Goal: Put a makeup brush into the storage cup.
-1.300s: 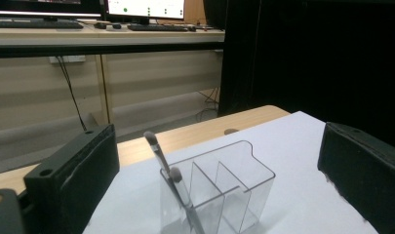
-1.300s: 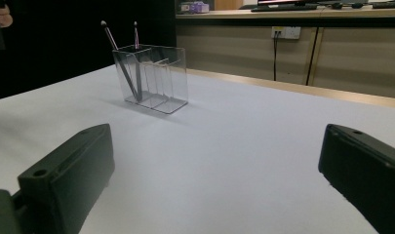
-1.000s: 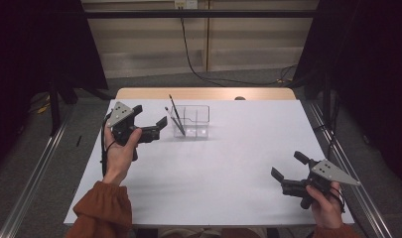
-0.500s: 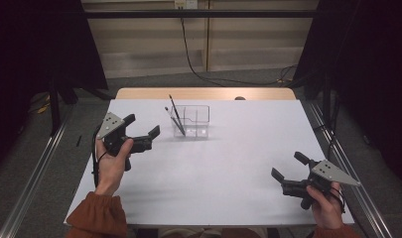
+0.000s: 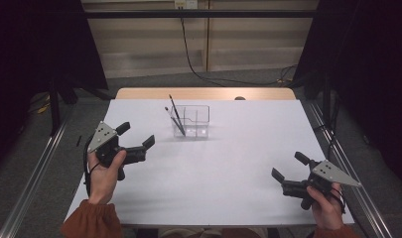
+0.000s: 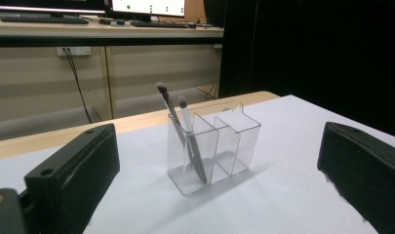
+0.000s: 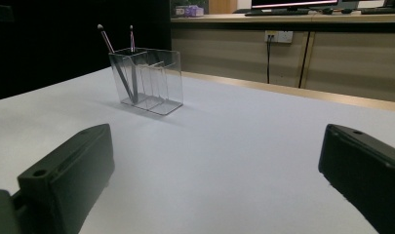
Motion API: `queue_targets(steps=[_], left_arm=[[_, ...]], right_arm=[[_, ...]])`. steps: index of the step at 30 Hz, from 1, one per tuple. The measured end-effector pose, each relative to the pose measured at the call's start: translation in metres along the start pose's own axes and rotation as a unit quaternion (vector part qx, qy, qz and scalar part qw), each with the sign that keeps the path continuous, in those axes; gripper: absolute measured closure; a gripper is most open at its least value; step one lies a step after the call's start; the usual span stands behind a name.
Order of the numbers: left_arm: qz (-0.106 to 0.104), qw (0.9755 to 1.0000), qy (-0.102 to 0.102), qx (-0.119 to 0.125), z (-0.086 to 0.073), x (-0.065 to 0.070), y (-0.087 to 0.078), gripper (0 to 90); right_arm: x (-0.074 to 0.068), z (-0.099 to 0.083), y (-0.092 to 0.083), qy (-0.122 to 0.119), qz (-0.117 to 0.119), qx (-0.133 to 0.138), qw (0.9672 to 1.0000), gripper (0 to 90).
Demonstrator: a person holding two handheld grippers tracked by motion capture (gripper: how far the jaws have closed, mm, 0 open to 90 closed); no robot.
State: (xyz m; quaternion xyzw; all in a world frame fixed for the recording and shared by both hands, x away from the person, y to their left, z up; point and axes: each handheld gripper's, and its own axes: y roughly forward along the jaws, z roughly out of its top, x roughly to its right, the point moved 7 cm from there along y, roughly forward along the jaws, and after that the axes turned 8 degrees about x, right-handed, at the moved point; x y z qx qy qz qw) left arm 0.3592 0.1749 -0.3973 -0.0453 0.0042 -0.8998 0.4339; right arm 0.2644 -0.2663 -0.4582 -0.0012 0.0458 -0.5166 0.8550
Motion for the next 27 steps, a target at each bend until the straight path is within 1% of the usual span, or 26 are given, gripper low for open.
queue_targets(steps=[3, 5, 7, 10, 13, 14, 15, 16, 18, 22, 27], left_arm=[[0.006, 1.0, 0.005, -0.003, -0.003, -0.004, -0.007, 1.7], [0.009, 1.0, 0.0, -0.002, -0.005, -0.006, -0.012, 1.7], [0.013, 0.9999, 0.003, -0.004, -0.008, -0.007, -0.017, 1.6], [0.012, 0.9999, 0.005, -0.009, -0.013, -0.006, -0.023, 1.6], [0.017, 0.9997, 0.005, -0.017, -0.019, -0.006, -0.031, 1.6], [0.018, 0.9996, 0.002, -0.02, -0.021, -0.006, -0.033, 1.6], [0.014, 0.9996, 0.004, -0.023, -0.024, -0.005, -0.035, 1.6], [0.016, 0.9995, 0.006, -0.026, -0.026, -0.005, -0.037, 1.6], [0.013, 0.9997, 0.0, -0.023, -0.029, -0.001, -0.043, 1.6], [0.01, 0.9997, 0.001, -0.022, -0.034, 0.005, -0.051, 1.6], [0.016, 0.9996, 0.003, -0.021, -0.038, 0.006, -0.057, 1.6]], right_arm=[[-0.001, 0.001, 0.0, -0.001, 0.0, 0.003, 1.0, 0.0], [-0.001, 0.002, -0.001, -0.004, 0.001, 0.004, 1.0, 0.0], [-0.001, 0.003, -0.001, -0.006, 0.001, 0.005, 1.0, 0.0], [-0.001, 0.003, -0.001, -0.008, 0.001, 0.004, 1.0, 0.0], [-0.002, 0.002, -0.001, -0.006, 0.002, 0.003, 1.0, 0.0], [-0.002, 0.002, -0.001, -0.008, 0.002, 0.003, 1.0, 0.0], [-0.002, 0.002, -0.001, -0.008, 0.002, 0.003, 1.0, 0.0], [-0.002, 0.002, -0.002, -0.008, 0.002, 0.002, 1.0, 0.0], [-0.003, 0.002, -0.001, -0.006, 0.002, 0.003, 1.0, 0.0], [-0.003, 0.002, -0.002, -0.006, 0.002, 0.002, 1.0, 0.0], [-0.004, 0.002, -0.002, -0.006, 0.002, 0.002, 1.0, 0.0]])
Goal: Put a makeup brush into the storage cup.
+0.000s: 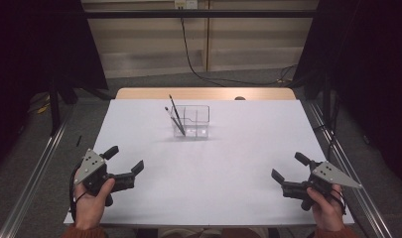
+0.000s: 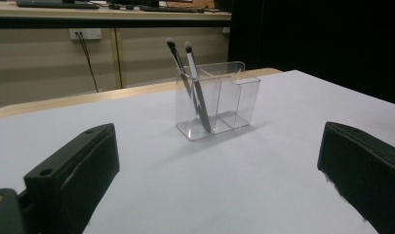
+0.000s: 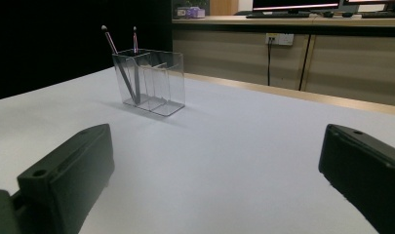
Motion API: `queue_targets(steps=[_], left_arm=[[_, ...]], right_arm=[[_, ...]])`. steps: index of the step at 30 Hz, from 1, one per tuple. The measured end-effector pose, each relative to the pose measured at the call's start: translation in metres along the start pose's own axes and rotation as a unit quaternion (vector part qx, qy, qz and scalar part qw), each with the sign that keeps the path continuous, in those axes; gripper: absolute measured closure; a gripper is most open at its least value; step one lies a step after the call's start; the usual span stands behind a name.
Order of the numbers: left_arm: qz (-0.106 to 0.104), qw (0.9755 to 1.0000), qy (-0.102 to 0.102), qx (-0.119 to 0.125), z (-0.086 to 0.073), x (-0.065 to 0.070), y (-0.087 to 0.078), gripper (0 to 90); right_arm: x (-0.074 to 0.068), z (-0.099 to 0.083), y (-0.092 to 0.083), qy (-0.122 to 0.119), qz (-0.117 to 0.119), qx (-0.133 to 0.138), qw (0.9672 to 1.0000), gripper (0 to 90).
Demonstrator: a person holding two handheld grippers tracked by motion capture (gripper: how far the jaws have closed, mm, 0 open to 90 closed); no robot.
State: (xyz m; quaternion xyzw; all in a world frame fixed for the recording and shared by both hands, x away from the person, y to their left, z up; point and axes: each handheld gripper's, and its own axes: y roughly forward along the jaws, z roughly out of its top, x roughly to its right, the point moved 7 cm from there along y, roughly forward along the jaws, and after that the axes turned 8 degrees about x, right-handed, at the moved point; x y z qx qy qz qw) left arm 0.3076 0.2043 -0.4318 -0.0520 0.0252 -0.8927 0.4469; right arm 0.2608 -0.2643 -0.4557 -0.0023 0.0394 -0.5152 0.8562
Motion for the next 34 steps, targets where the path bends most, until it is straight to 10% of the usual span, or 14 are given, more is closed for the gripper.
queue_targets(steps=[34], left_arm=[[0.001, 0.9999, 0.009, -0.006, -0.022, 0.001, -0.021, 1.2]], right_arm=[[0.001, 0.0, 0.0, 0.004, 0.003, -0.003, 1.0, 0.0]])
